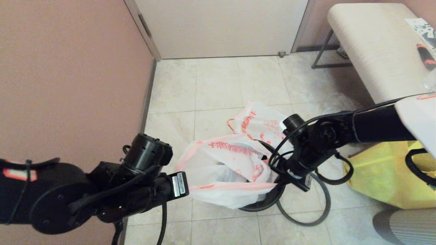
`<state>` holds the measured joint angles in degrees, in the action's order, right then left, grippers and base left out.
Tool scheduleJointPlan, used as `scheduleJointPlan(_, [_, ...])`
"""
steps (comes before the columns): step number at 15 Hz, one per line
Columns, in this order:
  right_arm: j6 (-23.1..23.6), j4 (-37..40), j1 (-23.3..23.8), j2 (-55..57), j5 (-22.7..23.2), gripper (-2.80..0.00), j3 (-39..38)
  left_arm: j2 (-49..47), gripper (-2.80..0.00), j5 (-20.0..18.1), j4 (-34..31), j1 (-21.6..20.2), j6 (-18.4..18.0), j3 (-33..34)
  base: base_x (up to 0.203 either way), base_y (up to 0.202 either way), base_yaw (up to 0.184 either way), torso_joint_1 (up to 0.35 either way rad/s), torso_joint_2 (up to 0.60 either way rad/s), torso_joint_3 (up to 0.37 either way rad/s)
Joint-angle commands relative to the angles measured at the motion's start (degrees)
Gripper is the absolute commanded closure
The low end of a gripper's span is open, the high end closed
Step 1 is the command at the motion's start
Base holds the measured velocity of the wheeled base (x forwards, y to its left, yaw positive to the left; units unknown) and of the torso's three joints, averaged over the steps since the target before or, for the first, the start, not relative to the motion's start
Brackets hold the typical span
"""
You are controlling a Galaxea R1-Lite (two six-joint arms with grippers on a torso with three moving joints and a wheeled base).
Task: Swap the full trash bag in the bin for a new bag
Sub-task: Put the new garbage bag on the trash can
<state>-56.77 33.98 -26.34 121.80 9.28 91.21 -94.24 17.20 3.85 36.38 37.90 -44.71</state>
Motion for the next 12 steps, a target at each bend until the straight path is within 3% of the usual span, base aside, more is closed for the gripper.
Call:
scheduleJointPlan(1, [1.55,0.27,3.93,-3.61,-0.04,0.00,0.65,-4.92,0.00,0.12,0.04,0.15,0.15,-2.81,0.000,0.000,0.000,0.000,0.00,0.000])
scheduleJointPlan(3, [3.72,1.73,6.79,-5.01,-0.10,0.00,2.35,-11.19,0.00,-0.07,-0.05,0.76,-0.66,-9.22,0.000,0.000,0.000,0.000,0.00,0.000])
scheduleJointPlan(6, [4.42,3.60,6.64,-7.18,-0.04,0.00,-1.19,-15.48,0.00,-0.24,-0.58,4.32,-2.38,-15.21,0.000,0.000,0.000,0.000,0.00,0.000])
scheduleJointPlan(9, [4.19,3.13,3.37,-7.63,1.96,0.00,-8.57,-15.04,0.00,-0.42,0.01,5.57,-2.33,-8.23,0.000,0.000,0.000,0.000,0.00,0.000])
scheduleJointPlan(12, [3.56,-2.58,0.54,-3.65,3.47,0.00,-15.30,-15.24,0.00,-1.44,2.55,6.83,-2.10,-0.36,0.000,0.000,0.000,0.000,0.00,0.000])
